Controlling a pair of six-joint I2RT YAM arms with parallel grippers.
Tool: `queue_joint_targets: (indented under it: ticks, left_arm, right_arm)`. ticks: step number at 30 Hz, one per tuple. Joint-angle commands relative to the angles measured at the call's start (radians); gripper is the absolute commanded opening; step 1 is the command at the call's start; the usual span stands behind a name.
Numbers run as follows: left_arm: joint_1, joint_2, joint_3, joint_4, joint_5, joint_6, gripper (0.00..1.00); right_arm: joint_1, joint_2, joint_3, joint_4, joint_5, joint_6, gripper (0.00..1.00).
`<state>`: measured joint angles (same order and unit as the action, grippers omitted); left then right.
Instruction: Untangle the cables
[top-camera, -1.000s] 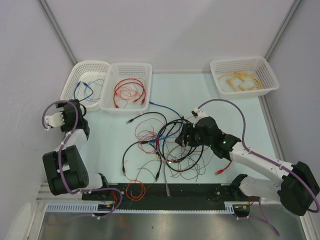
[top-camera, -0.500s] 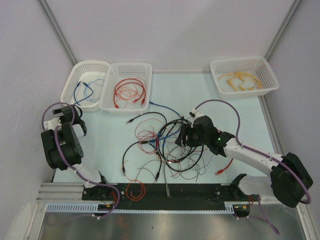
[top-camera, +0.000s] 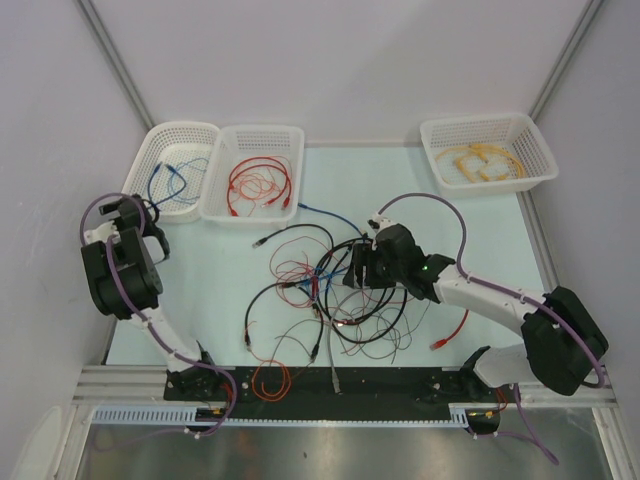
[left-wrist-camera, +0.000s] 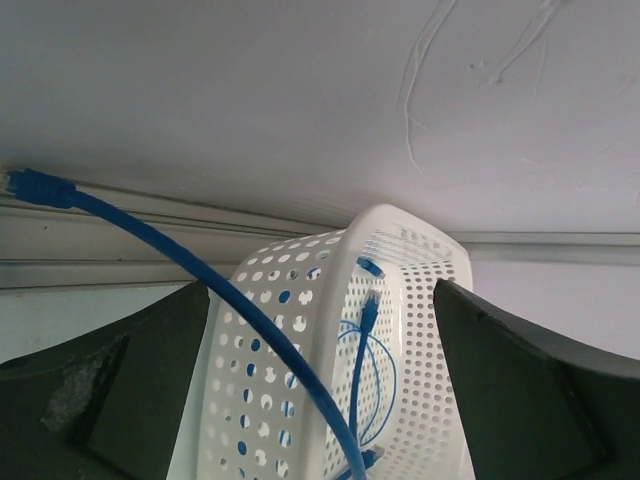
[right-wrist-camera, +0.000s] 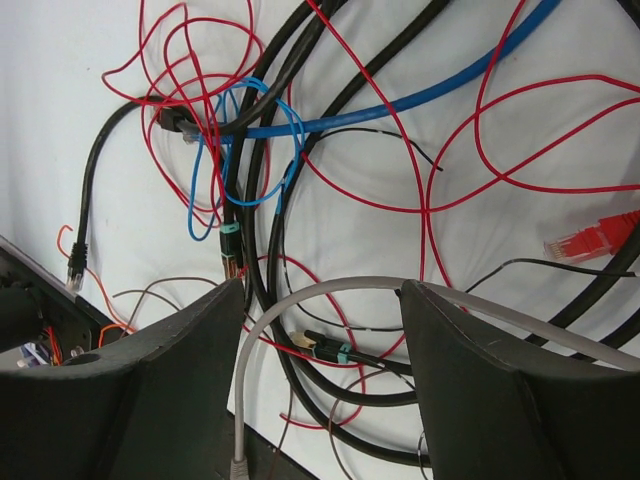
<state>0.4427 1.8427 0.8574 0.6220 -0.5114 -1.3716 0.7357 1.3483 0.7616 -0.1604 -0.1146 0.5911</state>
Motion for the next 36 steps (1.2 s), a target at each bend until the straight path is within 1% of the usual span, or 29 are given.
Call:
queue_joint_targets:
  ticks: [1,2,4,5,7,8,13,16,17,18,19,21,22,25,30,36]
  left_arm:
    - [0.017,0.029,0.045,0.093,0.022,-0.021,0.97]
    - [0.019,0.035,0.045,0.108,0.025,-0.018,0.91]
    - [0.022,0.042,0.043,0.120,0.030,-0.017,0.85]
    - [0.027,0.044,0.043,0.130,0.033,-0.017,0.79]
    - [0.030,0.049,0.045,0.137,0.039,-0.017,0.74]
    - [0.031,0.049,0.042,0.145,0.043,-0.015,0.70]
    - [0.033,0.047,0.023,0.171,0.060,-0.012,0.59]
    - [0.034,0.043,-0.001,0.197,0.068,-0.003,0.48]
    - [0.037,0.041,-0.006,0.209,0.073,-0.001,0.39]
    - [0.040,0.041,-0.015,0.220,0.086,0.005,0.33]
    - [0.041,0.039,-0.020,0.229,0.091,0.009,0.24]
    - [0.045,0.032,-0.026,0.243,0.103,0.016,0.17]
    - [0.047,0.027,-0.027,0.243,0.106,0.019,0.10]
    - [0.047,0.003,-0.041,0.254,0.123,0.023,0.00]
    - [0.047,-0.048,-0.092,0.274,0.143,0.023,0.00]
    - [0.044,-0.148,-0.176,0.300,0.191,0.016,0.00]
  right_arm:
    - [0.004,0.012,0.044,0.004,0.001,-0.016,0.69]
    - [0.004,0.017,0.044,0.002,0.001,-0.014,0.69]
    - [0.004,0.022,0.047,0.004,0.000,-0.014,0.69]
    - [0.004,0.023,0.047,0.005,0.000,-0.016,0.69]
    - [0.004,0.029,0.048,0.005,-0.002,-0.013,0.69]
    - [0.004,0.029,0.048,0.005,-0.002,-0.013,0.69]
    - [0.005,0.034,0.048,0.004,0.000,-0.010,0.69]
    - [0.010,0.034,0.050,0.005,-0.005,-0.010,0.68]
    - [0.011,0.031,0.048,0.001,-0.003,-0.010,0.68]
    - [0.011,0.028,0.050,-0.001,0.001,-0.010,0.68]
    - [0.013,0.025,0.048,-0.007,0.003,-0.008,0.68]
    - [0.016,0.018,0.048,-0.013,0.009,-0.011,0.68]
    - [0.016,0.020,0.048,-0.016,0.009,-0.010,0.68]
    - [0.021,0.017,0.048,-0.011,0.009,-0.010,0.68]
    - [0.031,0.014,0.048,-0.007,0.006,-0.013,0.68]
    - [0.041,0.000,0.048,-0.011,0.013,-0.013,0.68]
